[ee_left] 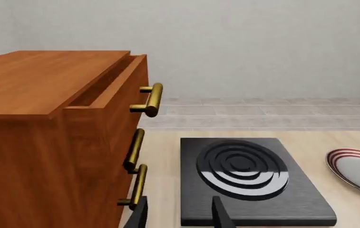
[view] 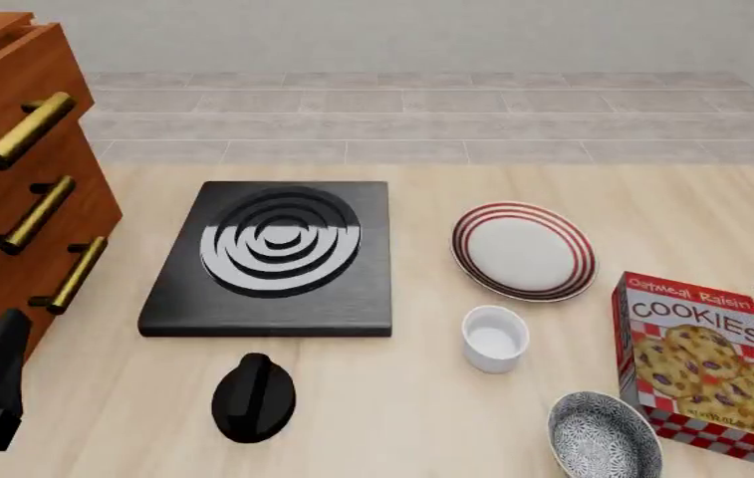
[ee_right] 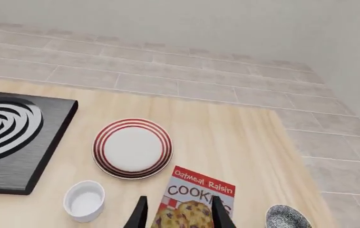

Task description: Pick the akita bowl next to the ramekin and place it on the plate.

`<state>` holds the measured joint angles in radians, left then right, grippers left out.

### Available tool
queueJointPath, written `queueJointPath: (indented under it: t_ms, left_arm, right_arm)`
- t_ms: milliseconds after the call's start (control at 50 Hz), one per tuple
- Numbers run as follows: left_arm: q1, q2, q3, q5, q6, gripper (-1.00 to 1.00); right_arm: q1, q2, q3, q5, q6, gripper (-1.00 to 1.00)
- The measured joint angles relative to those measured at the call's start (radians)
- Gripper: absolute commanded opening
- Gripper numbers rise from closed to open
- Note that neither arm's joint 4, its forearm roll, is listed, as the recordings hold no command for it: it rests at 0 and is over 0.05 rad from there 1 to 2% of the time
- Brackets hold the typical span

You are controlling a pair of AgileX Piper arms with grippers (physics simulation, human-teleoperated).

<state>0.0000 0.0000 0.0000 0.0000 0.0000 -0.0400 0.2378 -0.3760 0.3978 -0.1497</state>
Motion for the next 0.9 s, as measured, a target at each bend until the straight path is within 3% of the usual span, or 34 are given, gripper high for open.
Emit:
queueJointPath:
  t_ms: [100,220,740,900]
  left_arm:
    - [0.0,0.0,0.0,0.0,0.0,1.0]
    - [0.0,0.0,0.0,0.0,0.0,1.0]
    - [0.0,0.0,0.0,0.0,0.0,1.0]
    - [0.0,0.0,0.0,0.0,0.0,1.0]
  right_arm:
    - [-0.004,0.002,-0.01,0.015,-0.028,1.0]
    - [0.009,0.015,-0.032,0.032,-0.024,1.0]
    - [0.141,0.114,-0.121,0.078,0.125,1.0]
    - [0.166,0.137,-0.143,0.104,0.137,1.0]
